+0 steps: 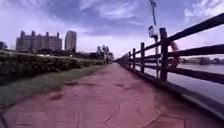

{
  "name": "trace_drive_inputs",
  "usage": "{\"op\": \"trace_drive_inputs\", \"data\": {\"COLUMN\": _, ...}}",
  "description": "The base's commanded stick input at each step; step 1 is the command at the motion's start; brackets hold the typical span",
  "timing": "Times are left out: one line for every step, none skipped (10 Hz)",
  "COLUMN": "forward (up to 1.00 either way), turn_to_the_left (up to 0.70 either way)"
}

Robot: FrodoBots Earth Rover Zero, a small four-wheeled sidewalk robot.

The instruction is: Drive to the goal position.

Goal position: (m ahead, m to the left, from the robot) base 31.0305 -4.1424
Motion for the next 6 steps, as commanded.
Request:
{"op": "trace_drive_inputs", "data": {"forward": 1.0, "turn_to_the_left": 0.0}}
{"op": "trace_drive_inputs", "data": {"forward": 1.0, "turn_to_the_left": 0.01}}
{"op": "trace_drive_inputs", "data": {"forward": 1.0, "turn_to_the_left": 0.15}}
{"op": "trace_drive_inputs", "data": {"forward": 1.0, "turn_to_the_left": 0.12}}
{"op": "trace_drive_inputs", "data": {"forward": 1.0, "turn_to_the_left": 0.06}}
{"op": "trace_drive_inputs", "data": {"forward": 1.0, "turn_to_the_left": 0.0}}
